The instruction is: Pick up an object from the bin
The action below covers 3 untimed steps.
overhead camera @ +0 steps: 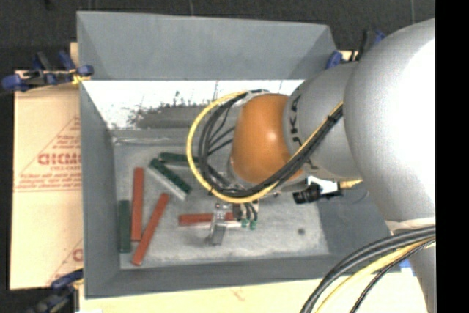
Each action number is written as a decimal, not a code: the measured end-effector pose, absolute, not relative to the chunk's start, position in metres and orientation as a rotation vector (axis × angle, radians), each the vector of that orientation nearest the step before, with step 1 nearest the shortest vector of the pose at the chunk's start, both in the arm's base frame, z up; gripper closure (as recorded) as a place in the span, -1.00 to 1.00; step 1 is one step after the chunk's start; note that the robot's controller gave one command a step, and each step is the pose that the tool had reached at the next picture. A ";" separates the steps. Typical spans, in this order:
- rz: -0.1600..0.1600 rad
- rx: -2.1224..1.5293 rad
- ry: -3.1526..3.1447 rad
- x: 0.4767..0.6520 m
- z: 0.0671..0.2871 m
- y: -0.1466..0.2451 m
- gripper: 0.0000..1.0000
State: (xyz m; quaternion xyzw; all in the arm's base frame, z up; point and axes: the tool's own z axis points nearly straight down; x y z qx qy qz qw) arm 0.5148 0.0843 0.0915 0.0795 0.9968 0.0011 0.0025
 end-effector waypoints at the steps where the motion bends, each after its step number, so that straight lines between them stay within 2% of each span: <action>1: -0.001 0.372 3.118 0.490 0.070 0.076 1.00; 2: -0.001 0.371 3.118 0.490 0.070 0.076 1.00; 3: 0.000 0.170 3.135 0.481 0.205 0.068 1.00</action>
Offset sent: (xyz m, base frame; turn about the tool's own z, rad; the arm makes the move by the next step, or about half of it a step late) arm 0.0000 0.0000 0.0000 0.0000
